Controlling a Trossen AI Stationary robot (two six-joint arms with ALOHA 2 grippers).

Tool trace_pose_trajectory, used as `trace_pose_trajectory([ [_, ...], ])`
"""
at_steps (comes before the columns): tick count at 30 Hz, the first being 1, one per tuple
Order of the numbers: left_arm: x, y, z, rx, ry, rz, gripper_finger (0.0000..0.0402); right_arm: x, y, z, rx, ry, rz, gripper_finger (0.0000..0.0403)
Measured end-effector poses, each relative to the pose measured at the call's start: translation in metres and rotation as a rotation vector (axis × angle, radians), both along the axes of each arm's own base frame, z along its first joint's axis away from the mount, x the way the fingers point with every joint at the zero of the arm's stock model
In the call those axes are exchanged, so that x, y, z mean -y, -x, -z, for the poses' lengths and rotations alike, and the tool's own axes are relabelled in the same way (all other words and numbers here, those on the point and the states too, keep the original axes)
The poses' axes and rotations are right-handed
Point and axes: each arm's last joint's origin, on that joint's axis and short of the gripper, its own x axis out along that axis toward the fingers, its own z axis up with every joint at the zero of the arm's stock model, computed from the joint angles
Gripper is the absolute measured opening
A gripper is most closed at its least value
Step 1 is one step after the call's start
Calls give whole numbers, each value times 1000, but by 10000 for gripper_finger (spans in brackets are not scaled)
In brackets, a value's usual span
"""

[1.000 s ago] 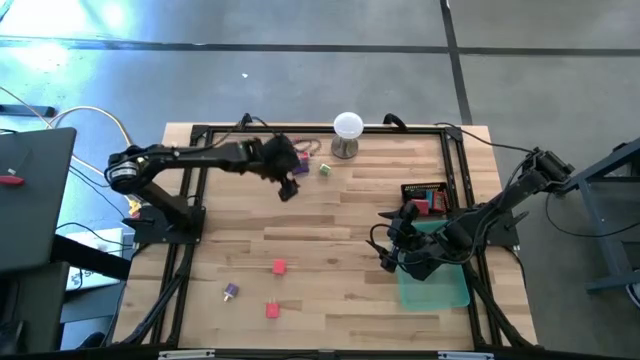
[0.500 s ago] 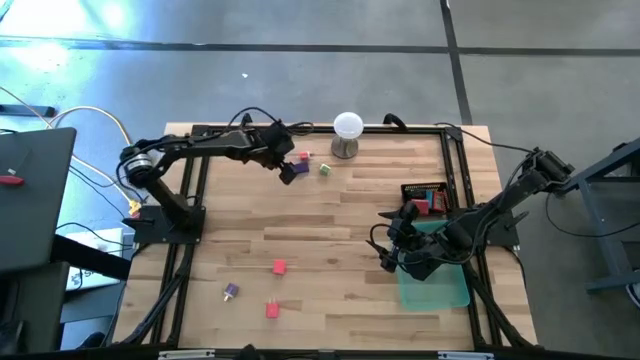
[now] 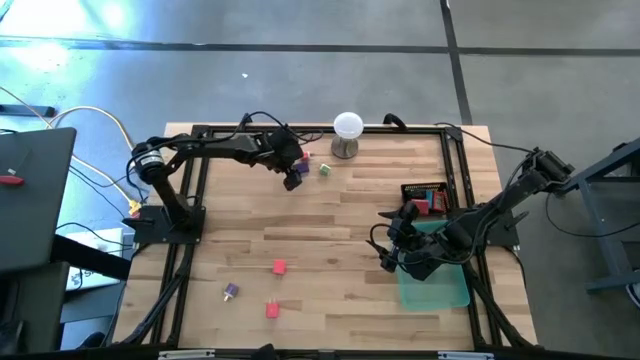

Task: Pick & Place Office items
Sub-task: Put the violet digital clock into the black basket

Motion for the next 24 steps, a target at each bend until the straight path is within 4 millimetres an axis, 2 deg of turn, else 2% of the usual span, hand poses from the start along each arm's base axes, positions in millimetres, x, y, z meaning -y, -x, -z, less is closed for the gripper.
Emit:
trace_pose_trajectory([
  [15,-3,-8,21,-18,42,36,294,0,0,0,-2,-1,-2,374],
  [24,-4,-11,25,-12,29,44,294,0,0,0,-1,1,0,374],
])
